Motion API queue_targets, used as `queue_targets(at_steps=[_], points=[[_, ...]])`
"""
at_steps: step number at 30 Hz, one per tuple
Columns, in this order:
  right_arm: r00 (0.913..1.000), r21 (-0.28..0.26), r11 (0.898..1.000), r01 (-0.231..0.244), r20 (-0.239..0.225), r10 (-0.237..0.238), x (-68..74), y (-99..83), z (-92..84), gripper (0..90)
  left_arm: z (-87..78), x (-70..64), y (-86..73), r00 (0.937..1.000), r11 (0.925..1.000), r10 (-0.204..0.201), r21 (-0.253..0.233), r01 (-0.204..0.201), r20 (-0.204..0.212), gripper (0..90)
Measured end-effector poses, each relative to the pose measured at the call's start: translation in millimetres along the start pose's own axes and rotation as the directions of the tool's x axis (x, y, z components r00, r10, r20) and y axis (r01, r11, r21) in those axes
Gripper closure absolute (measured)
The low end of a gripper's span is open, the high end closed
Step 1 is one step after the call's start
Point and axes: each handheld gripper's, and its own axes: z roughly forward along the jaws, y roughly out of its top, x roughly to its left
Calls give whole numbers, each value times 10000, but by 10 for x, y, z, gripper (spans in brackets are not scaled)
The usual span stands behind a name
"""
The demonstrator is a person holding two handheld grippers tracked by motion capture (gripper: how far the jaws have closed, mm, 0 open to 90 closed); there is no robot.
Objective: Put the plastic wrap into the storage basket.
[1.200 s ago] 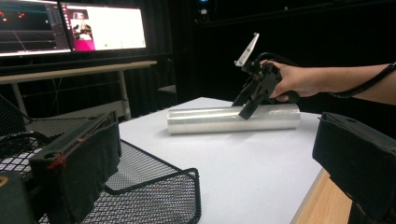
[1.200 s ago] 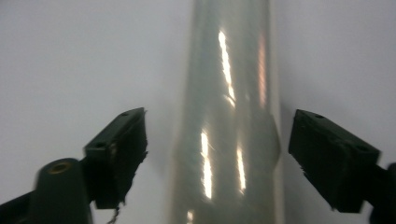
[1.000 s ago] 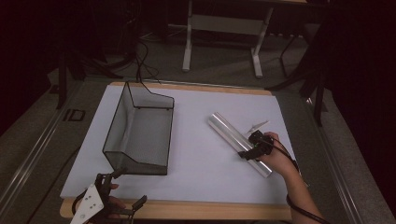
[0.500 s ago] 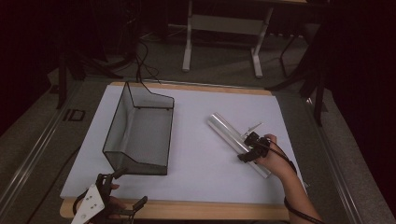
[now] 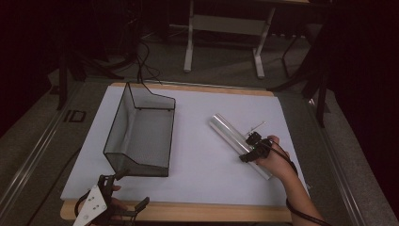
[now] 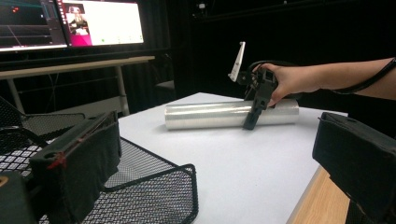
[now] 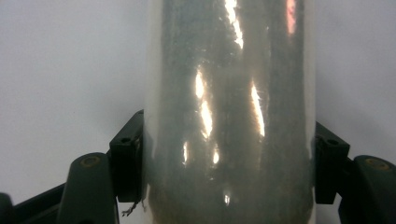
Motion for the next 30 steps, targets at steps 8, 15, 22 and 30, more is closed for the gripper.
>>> queue_targets(at_steps=[8, 15, 22, 30], points=[[9969, -56, 9970, -773, 159, 774, 77, -4, -26, 322, -15, 8, 6, 10000, 10000, 3, -56, -3, -72, 16], [9918, -572, 9909, -1221, 318, 1240, 96, -9, -164, 322, -19, 10, 10, 10000, 10000, 40, -82, -41, -77, 16], [9847, -1224, 9785, -1658, 337, 1711, 138, 66, -451, 322, -18, 8, 13, 9999, 9999, 67, -115, -68, -86, 15], [9812, -1148, 9802, -1611, 882, 1716, 307, 224, -676, 322, -24, 13, 17, 10000, 9998, 72, -157, -73, -63, 16]])
